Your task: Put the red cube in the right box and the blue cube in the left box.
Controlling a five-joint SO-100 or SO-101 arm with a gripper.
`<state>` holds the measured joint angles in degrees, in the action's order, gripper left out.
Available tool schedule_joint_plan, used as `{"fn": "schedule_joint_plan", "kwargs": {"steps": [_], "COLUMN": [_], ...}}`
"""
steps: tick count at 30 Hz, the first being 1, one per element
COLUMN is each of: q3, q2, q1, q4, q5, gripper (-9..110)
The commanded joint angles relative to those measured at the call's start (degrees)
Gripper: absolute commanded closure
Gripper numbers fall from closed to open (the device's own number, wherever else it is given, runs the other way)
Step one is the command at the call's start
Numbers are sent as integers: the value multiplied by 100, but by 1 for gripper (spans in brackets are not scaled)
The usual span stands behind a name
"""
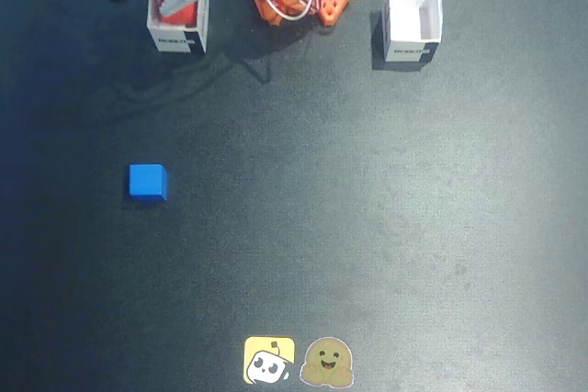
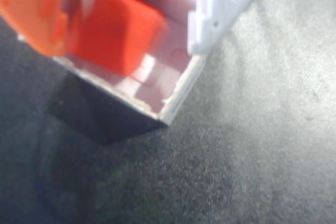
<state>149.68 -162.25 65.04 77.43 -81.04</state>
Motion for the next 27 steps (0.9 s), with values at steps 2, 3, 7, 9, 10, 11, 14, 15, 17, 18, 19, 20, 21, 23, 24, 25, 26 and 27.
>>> {"fn": "schedule_joint_plan", "kwargs": {"steps": [2,3,7,9,10,11,14,15,17,18,19,20,21,23,24,25,26,27], "q3": [-18,-18,185,369,439,492,527,519,466,457,457,457,457,387,343,325,316,316], "q2": [-79,-35,-325,-835,-1116,-1336,-1450,-1433,-1485,-1503,-1564,-1635,-1714,-1538,-1494,-1485,-1477,-1477], "q1": [-9,-18,-439,-756,-949,-1151,-1670,-1846,-2206,-2391,-2593,-2795,-3006,-3375,-3586,-3762,-3955,-4122], "q4": [-167,-176,-352,-325,-272,-211,-149,-149,-123,-123,-97,-70,-44,-123,-141,-141,-132,-141], "q5": [158,141,308,360,360,299,149,141,149,185,185,185,185,158,141,105,53,44], "gripper": [97,101,101,101,101,101,101,101,101,101,101,101,101,101,101,101,101,101]}}
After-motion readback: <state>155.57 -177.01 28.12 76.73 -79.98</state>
